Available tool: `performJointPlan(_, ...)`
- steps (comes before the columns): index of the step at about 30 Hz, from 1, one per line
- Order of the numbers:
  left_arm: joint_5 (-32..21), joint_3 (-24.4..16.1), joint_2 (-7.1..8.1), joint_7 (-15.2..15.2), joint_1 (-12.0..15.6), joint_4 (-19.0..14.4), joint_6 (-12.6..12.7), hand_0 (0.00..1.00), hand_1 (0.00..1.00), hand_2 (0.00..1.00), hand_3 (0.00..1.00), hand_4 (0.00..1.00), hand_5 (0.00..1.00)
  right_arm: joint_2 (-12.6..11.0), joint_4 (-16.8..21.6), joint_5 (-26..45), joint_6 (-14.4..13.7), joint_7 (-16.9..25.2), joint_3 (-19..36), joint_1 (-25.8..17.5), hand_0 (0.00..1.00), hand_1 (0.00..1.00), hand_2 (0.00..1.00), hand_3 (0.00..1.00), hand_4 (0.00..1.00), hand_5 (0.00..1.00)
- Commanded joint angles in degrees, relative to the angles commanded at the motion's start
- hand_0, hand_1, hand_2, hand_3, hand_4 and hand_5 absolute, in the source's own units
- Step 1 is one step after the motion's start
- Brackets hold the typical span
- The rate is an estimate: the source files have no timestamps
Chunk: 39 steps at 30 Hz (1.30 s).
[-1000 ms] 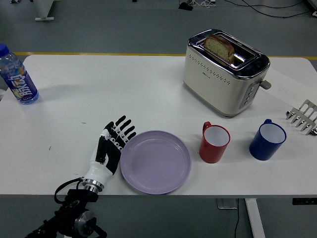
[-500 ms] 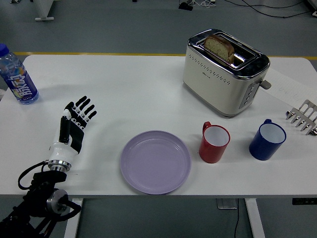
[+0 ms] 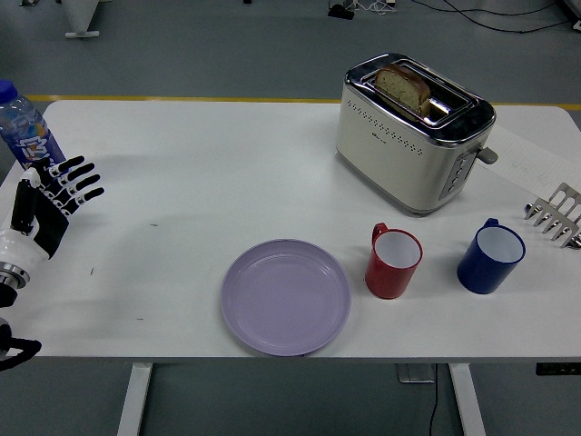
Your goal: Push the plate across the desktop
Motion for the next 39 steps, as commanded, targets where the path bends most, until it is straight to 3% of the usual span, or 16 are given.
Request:
performJointPlan(5,1.2,-5.0,1.58,1.1,0.4,1.3,-1.4,0.66,0.724,0.709,0.679,0.53,0.998,0.1,0.0,0.0,-0.1,-0.1,0.2,0.1,0.564,0.554,0.668,0.596,0.324,0.438)
performJointPlan(14,1.9,-10.6,1.85,2.1,1.1,1.8,-3.2,0.662,0.726,0.71,0.679,0.534,0.998,0.2,-0.1,-0.3,-0.2,-0.3,0.5,0.2,0.564,0.554,0.667,0.595,0.323,0.438)
performJointPlan(39,1.2,-11.2,2.1,2.7,2.4,2.2,-3.8,0.662,0.728,0.709,0.677,0.574,0.998,0.2,-0.1,0.0,-0.3,-0.5,0.6,-0.3,0.563,0.554,0.667,0.596,0.323,0.439)
